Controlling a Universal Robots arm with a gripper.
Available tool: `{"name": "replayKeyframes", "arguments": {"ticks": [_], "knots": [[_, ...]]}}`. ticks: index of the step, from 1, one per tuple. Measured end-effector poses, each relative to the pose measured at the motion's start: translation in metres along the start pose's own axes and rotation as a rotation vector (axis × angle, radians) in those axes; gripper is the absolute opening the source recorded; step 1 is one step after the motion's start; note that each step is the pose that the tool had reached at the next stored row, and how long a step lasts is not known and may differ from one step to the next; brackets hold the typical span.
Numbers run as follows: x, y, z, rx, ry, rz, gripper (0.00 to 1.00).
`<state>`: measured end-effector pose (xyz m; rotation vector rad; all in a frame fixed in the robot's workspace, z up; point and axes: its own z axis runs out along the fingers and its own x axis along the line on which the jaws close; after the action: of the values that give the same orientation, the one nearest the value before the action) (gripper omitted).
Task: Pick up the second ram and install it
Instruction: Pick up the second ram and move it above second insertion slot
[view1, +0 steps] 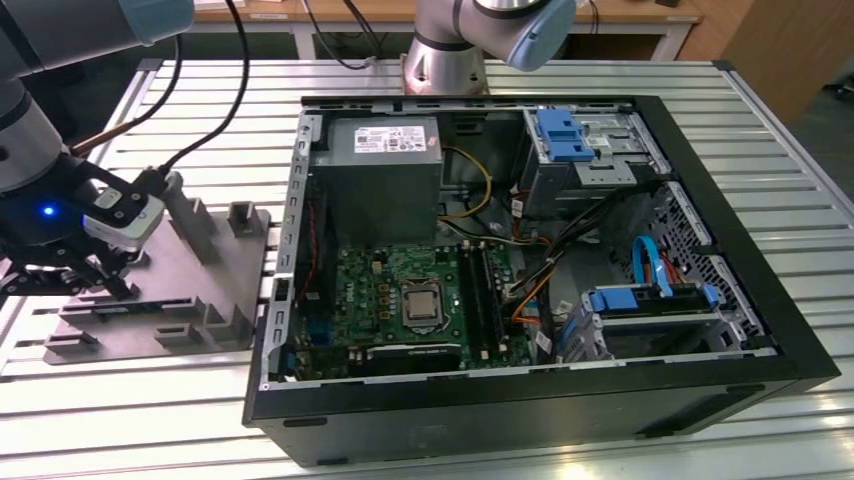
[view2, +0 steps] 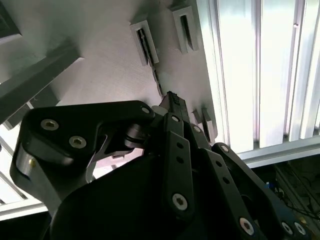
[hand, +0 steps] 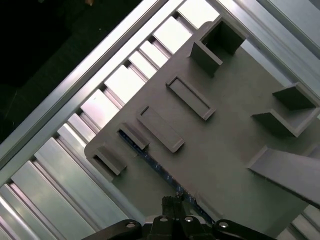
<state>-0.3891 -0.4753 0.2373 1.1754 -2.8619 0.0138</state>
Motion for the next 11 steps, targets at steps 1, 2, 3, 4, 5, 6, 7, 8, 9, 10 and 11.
{"name": "replayKeyframes", "arguments": {"ticks": [1, 2, 3, 4, 5, 6, 7, 8, 9, 10, 11], "knots": [[0.0000, 0.0000, 0.0000, 0.0003, 0.0001, -0.006, 0.11], [0.0000, 0.0000, 0.0000, 0.0006, 0.0002, -0.012, 0.11], [0.0000, 0.0000, 0.0000, 0.0008, 0.0002, -0.018, 0.11], [0.0000, 0.0000, 0.0000, 0.0011, 0.0002, -0.024, 0.11], [0.0000, 0.0000, 0.0000, 0.0014, 0.0003, -0.030, 0.11], [0.0000, 0.0000, 0.0000, 0.0017, 0.0003, -0.036, 0.11], [0.0000, 0.0000, 0.0000, 0.0020, 0.0004, -0.042, 0.11], [0.0000, 0.0000, 0.0000, 0.0023, 0.0005, -0.048, 0.11], [0.0000, 0.0000, 0.0000, 0.0026, 0.0005, -0.054, 0.11], [0.0000, 0.0000, 0.0000, 0.0029, 0.0006, -0.060, 0.11], [0.0000, 0.0000, 0.0000, 0.0031, 0.0006, -0.066, 0.11]]}}
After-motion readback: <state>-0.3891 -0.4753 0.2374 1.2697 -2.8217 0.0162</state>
